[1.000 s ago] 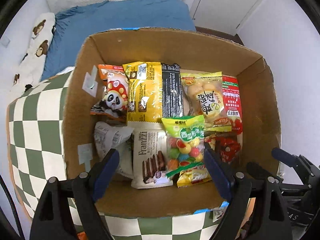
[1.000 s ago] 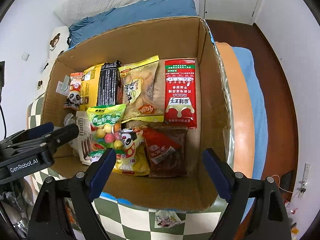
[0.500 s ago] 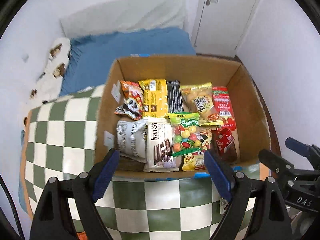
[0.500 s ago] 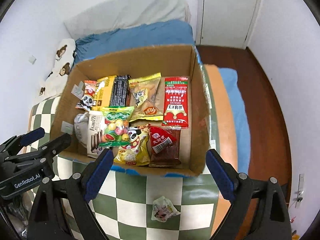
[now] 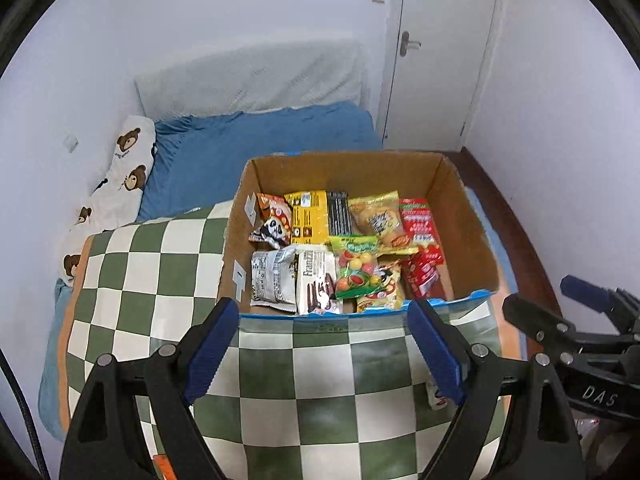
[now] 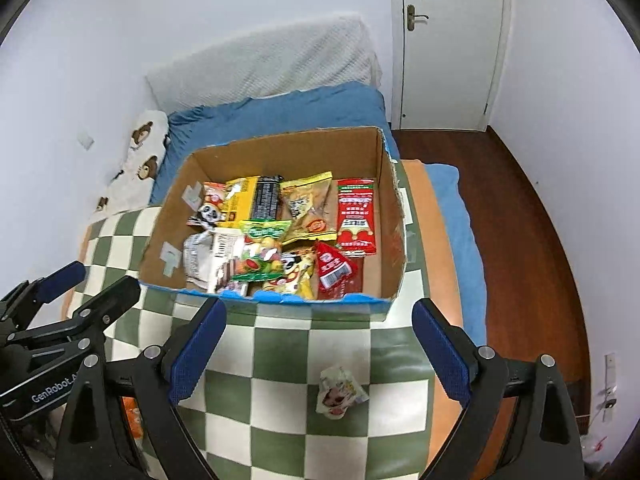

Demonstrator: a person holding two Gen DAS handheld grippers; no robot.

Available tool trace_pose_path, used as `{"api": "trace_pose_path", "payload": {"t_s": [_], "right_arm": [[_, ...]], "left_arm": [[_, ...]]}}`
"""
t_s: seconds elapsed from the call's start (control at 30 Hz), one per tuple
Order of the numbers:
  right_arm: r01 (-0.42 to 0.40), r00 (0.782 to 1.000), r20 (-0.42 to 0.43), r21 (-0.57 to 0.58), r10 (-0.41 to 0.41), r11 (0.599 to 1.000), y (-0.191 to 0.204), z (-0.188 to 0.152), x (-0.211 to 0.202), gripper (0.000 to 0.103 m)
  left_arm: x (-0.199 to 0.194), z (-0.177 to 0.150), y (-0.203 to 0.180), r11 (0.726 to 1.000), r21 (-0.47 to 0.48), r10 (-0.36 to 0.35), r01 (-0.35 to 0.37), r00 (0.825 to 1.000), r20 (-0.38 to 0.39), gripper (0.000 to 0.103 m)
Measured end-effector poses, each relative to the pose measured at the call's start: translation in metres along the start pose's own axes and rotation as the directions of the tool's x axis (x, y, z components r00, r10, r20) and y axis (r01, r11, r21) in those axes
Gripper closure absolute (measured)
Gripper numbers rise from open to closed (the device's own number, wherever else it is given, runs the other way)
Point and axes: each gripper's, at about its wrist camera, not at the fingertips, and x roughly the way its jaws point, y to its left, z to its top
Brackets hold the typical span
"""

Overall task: Organize snacks
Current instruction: 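Move both tools back down toward the last two snacks on the mat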

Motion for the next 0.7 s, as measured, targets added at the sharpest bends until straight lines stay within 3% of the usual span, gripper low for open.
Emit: {"api": "trace_pose_path", "payload": {"t_s": [0.27,0.4,0.57,0.7], "right_arm": [[-0.021,0.999,0.047,0.016,0.021,1.000,0.002,-0.012,-0.025,0.006],[-0.034,0.999,-0.003,0.036,0.034,0.999,-0.007,-0.025,-0.011,0.005],[-0.033,0.990,-0.130,0.091,0.045,0.995,-0.027,-0.053,0.046,0.005],[-0.025,0.966,-0.249,0.177,0.069,0.984,-0.046,-0.081,0.107,0.005]], "left_arm": [[-0.020,-0.006,-0.002,1.000,-0.019,0.004,-0.003,0.999,0.051,0.017],[-0.019,-0.020,0.004,0.999,-0.048,0.014,-0.012,0.999,0.040,0.017],[0.007,-0.063,0.033,0.989,-0.132,0.064,-0.071,0.996,-0.057,0.017],[0.038,-0.105,0.066,0.967,-0.212,0.105,-0.143,0.978,-0.181,0.017]]}}
